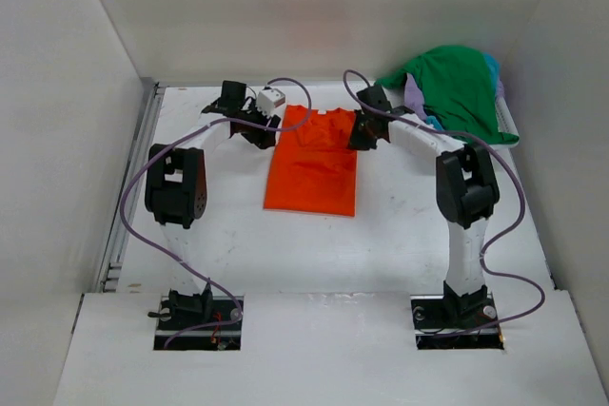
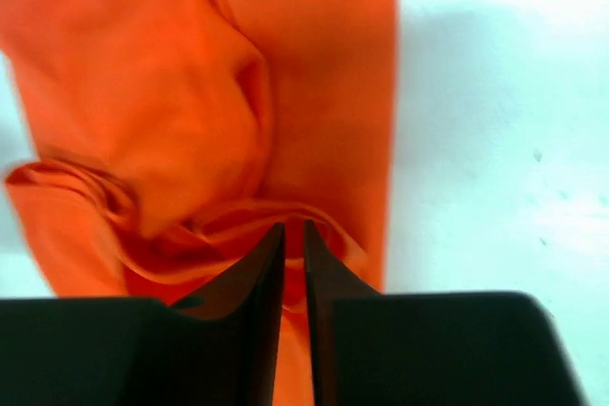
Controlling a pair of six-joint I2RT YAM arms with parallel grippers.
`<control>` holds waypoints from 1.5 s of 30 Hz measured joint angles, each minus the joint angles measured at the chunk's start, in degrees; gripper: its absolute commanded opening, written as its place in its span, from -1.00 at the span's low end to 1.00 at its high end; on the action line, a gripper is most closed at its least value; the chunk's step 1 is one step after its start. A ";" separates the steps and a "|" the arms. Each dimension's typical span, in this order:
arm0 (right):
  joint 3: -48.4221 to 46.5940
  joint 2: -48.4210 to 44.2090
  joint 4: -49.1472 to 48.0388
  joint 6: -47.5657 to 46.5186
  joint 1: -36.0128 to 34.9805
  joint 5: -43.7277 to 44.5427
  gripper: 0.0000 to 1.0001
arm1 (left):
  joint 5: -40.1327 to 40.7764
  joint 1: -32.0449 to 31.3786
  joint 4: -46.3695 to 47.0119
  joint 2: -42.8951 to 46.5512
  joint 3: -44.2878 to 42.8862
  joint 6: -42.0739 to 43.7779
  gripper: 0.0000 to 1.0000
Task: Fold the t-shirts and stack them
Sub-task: Fold the folded rectangular tshirt in 1/3 of the way
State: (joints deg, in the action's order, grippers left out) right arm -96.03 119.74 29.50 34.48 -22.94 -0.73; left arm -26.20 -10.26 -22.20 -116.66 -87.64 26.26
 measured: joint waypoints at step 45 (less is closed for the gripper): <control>18.18 -13.84 -7.76 1.66 -2.38 0.17 -0.88 | -0.66 1.14 6.03 1.36 1.55 -8.24 -0.13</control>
State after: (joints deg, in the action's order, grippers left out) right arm -77.84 105.91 21.74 36.14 -25.32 -0.56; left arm -26.85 -9.13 -16.16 -115.31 -86.08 18.02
